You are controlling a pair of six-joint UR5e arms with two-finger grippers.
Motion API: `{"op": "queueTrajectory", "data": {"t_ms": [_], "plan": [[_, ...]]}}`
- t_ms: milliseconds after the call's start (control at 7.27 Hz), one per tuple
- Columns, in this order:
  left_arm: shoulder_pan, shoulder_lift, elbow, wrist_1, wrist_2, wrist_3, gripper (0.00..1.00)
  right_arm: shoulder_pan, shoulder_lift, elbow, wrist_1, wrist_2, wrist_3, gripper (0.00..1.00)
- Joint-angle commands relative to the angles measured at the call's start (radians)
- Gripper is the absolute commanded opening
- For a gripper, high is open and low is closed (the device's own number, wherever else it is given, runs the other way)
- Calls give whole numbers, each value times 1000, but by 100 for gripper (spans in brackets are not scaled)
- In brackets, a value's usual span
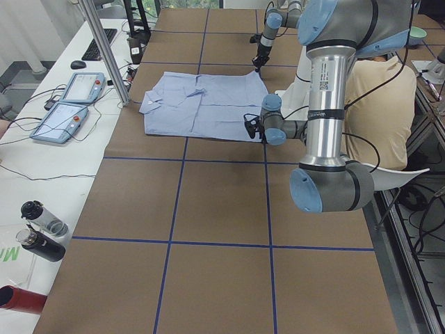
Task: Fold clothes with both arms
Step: 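Grasp both hem corners with the left and right grippers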
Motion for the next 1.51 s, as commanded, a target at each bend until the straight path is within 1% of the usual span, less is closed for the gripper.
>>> {"op": "queueTrajectory", "data": {"t_ms": [0, 138, 413, 550, 826, 963, 1101, 1239, 1376], "plan": [[-1, 0, -7, 0, 34, -57, 0, 0, -2, -1, 0, 0, 0, 0], [-4, 0, -24, 2, 33, -57, 0, 0, -4, -1, 1, 0, 0, 0], [-8, 12, -118, 2, 24, -57, 0, 3, -14, 14, 1, 2, 0, 0], [-8, 12, -158, 15, 22, -58, 0, 17, -39, 60, 1, 2, -2, 0], [-21, 17, -243, 21, 20, -77, 0, 98, -31, 103, 0, 3, -3, 0], [-86, -5, -251, 21, 19, -81, 0, 142, -25, 119, -6, 3, -3, 0], [-143, -25, -248, 23, 17, -101, 0, 175, 5, 119, -27, 3, -5, 0], [-212, -40, -242, 25, -28, -100, 0, 227, 81, 113, -94, 15, -14, 0], [-282, -78, -230, 41, -98, -92, 0, 277, 172, 99, -247, 87, -56, 0]]}}
